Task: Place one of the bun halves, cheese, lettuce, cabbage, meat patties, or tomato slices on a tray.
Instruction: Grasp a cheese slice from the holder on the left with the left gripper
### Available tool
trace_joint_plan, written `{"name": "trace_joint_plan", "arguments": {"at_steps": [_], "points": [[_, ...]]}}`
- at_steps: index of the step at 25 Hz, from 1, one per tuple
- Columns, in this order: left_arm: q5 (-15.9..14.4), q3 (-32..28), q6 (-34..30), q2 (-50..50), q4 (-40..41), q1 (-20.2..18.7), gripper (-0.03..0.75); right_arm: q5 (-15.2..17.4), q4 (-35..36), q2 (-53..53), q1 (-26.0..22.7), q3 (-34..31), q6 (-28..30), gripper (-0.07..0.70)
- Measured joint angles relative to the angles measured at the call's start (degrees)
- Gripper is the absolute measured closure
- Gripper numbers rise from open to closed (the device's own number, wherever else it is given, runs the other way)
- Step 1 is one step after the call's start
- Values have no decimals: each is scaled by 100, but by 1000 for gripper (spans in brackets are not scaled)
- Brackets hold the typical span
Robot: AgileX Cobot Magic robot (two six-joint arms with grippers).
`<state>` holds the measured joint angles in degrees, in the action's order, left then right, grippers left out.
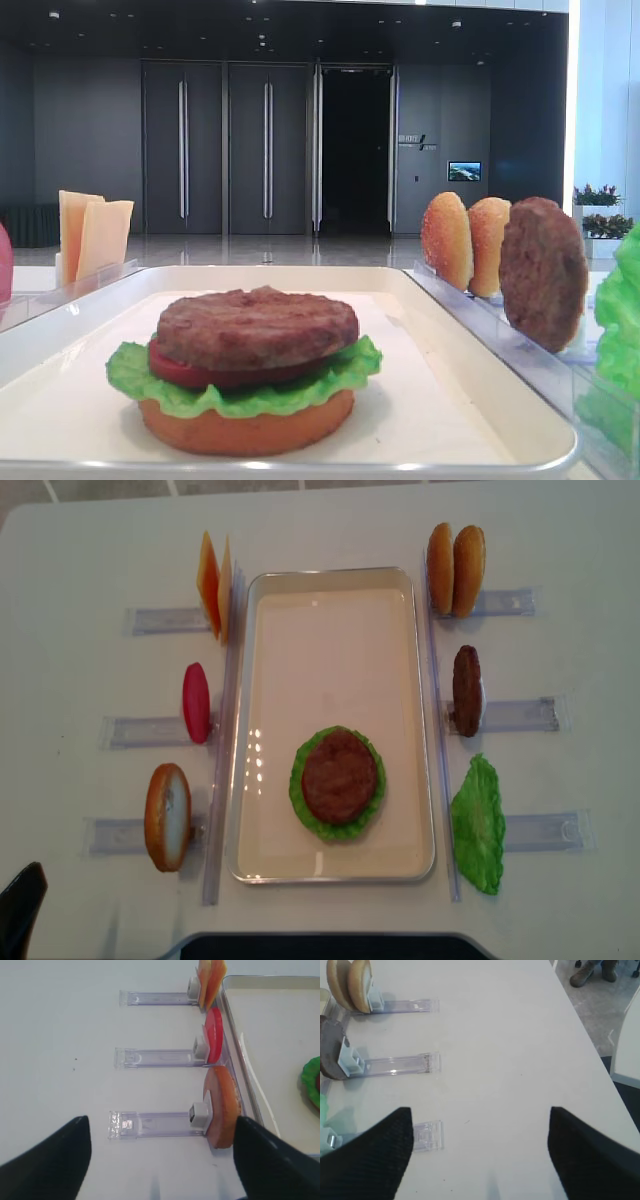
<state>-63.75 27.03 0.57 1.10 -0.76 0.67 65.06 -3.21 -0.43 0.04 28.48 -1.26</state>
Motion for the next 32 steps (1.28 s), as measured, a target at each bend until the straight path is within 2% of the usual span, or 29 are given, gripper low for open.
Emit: {"name": "trace_joint_plan", "arguments": {"at_steps": [18,20,24,29,32], "points": [[0,8,0,0,0,0,30,0,0,0,0,0,0,76],[-109,84,84,-76,0,0,51,0,0,0,0,0,0,76],[-281,394,157,-708,76,0,96,0,0,0,0,0,0,76],[-275,1081,230,-1920,417,0,102,0,0,0,0,0,0,76],[-251,1592,520,-2877,584,0,104,0,0,0,0,0,0,76]]}}
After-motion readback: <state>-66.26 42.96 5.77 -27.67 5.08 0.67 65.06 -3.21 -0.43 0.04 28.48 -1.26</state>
